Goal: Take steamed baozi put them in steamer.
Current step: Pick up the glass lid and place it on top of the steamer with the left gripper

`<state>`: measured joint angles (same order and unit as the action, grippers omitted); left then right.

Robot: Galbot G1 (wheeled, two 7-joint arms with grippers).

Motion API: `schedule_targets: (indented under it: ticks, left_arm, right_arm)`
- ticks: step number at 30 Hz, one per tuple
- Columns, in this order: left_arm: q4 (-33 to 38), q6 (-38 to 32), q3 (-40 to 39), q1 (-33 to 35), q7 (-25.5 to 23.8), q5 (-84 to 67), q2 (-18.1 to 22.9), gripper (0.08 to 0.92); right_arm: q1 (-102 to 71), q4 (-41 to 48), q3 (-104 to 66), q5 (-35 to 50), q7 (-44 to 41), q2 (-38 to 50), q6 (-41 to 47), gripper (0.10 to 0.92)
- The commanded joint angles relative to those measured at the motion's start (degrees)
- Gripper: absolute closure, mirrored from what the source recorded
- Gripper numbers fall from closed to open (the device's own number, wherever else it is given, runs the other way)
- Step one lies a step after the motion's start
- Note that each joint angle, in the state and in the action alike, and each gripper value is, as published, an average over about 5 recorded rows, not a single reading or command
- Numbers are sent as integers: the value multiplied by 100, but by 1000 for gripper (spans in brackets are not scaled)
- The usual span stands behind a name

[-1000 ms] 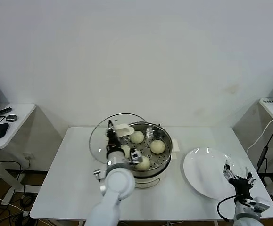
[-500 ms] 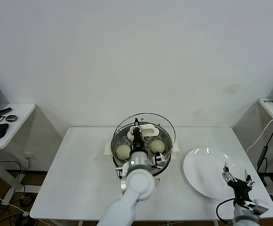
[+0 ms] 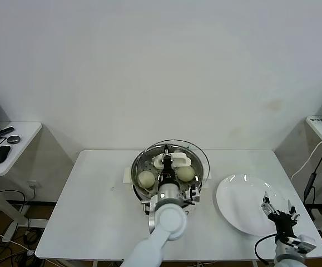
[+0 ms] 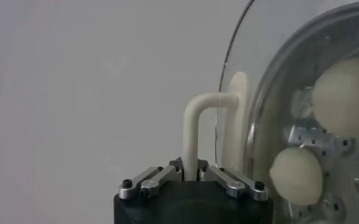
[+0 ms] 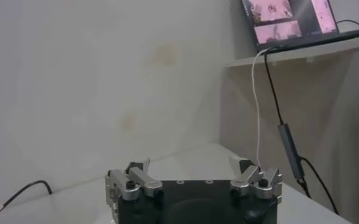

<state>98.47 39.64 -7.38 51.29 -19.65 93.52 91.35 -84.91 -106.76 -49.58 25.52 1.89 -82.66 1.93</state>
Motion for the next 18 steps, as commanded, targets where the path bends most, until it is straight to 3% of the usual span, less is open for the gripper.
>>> schedule_targets:
  ticks: [1,18]
  left_arm:
    - [-204,0,-19,5,-68,110,-16,827]
    - [-304,-3,133,-64,-41,90,-25,827]
  right_arm:
    - [5,31,18,0,-4,-17,-6,203]
    - [-4,23,46,-11,-5,-41,-28,203]
